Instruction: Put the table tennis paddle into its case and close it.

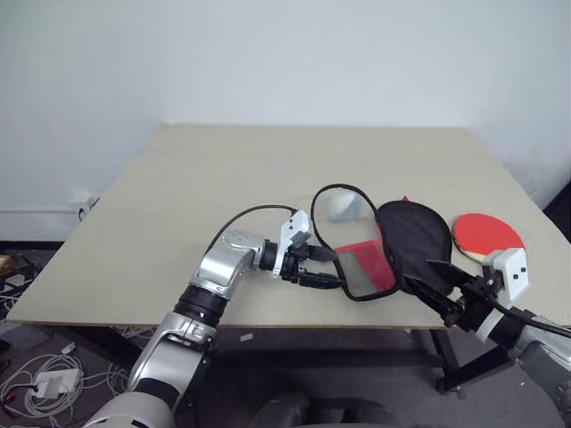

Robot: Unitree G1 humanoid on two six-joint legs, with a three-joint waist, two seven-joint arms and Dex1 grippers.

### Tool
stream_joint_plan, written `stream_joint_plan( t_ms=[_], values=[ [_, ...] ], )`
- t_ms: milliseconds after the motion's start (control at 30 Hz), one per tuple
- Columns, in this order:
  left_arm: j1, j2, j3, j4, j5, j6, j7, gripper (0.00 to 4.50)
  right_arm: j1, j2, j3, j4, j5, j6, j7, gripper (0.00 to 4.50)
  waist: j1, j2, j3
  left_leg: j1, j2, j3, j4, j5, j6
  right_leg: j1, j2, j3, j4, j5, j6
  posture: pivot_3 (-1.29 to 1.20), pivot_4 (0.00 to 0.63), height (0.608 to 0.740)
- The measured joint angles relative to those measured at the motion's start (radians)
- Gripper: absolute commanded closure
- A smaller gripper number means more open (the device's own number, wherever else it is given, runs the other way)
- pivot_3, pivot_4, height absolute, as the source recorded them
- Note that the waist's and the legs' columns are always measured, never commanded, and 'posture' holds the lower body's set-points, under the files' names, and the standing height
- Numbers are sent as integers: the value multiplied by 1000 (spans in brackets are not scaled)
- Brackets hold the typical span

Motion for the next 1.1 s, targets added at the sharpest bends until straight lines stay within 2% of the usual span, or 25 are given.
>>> stream_joint_plan(
  t_ms=[300, 400, 600, 800, 1100],
  values=[
    [-1, -15, 9, 20, -8, 26, 53, 597, -64, 5, 4, 67, -4, -12, -19, 1112, 19, -1, 1, 0, 0, 0, 0, 0, 0, 0, 0, 0, 0, 0, 0, 0, 0, 740],
    [0, -15, 38, 2, -32, 50, 75, 597, -107, 15, -7, 114, -20, -12, -71, 1112, 23, -1, 1, 0, 0, 0, 0, 0, 0, 0, 0, 0, 0, 0, 0, 0, 0, 740],
    [34, 5, 44, -98, -81, 111, 76, 597, -165, -4, -82, 249, -99, 27, -213, 1112, 41, -1, 0, 0, 0, 1, 0, 0, -1, 0, 1, 0, 0, 0, 0, 0, 0, 740],
    [49, 4, 31, -89, -81, 165, 81, 597, -190, 1, -188, 464, -167, 84, -328, 1112, 52, 0, 0, 1, 1, 1, 0, 1, -1, 0, 1, 0, 1, 0, -1, 0, 0, 740],
    [16, -13, 18, -41, -78, 164, 85, 597, -336, 6, -169, 652, -241, 116, -385, 1112, 46, 2, -1, 1, 2, 2, -1, 4, -7, -1, 2, 2, 1, 0, -1, 0, 0, 740]
  ],
)
